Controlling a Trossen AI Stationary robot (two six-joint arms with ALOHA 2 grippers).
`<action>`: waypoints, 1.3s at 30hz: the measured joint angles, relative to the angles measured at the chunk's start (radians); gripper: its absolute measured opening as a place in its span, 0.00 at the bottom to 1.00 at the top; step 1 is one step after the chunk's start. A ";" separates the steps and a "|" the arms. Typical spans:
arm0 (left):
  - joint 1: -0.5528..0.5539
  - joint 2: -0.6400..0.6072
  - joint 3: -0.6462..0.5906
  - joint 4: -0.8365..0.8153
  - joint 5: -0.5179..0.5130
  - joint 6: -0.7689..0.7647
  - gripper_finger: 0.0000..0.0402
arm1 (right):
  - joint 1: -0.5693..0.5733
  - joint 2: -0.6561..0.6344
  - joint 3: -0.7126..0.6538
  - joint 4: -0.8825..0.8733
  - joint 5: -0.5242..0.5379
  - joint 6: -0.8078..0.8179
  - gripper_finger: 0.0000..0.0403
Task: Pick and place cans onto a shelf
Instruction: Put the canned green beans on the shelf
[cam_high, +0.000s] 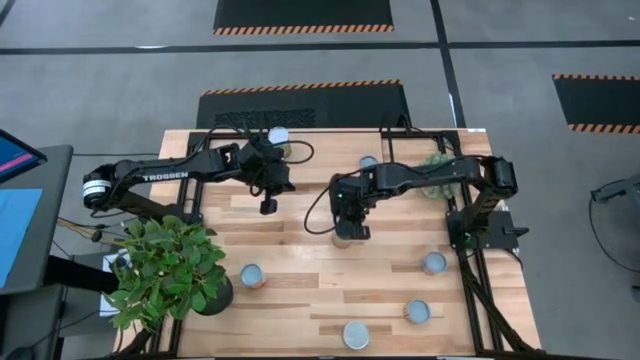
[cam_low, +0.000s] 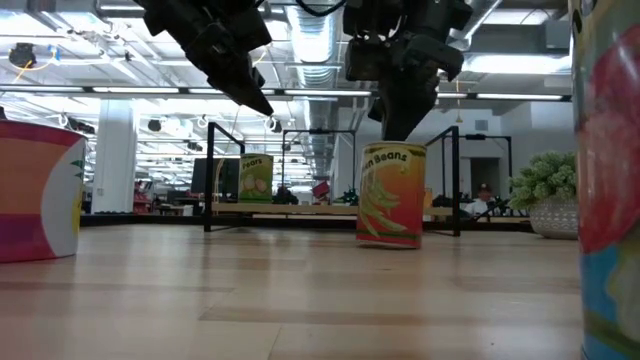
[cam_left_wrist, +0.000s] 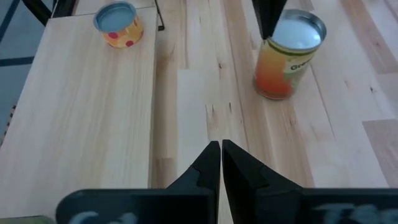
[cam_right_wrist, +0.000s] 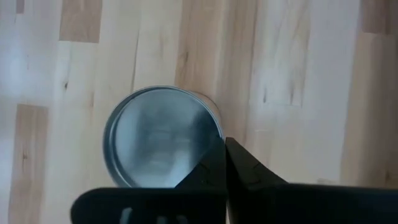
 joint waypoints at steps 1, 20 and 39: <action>0.000 0.000 0.000 -0.002 0.000 0.001 0.01 | -0.004 0.000 0.010 -0.006 0.000 0.000 0.01; 0.000 0.000 0.000 -0.091 -0.021 0.003 0.01 | -0.211 -0.003 0.273 -0.041 -0.001 -0.169 0.00; -0.001 0.000 0.000 -0.091 -0.021 0.029 0.01 | -0.440 0.122 0.435 0.020 -0.006 -0.188 0.00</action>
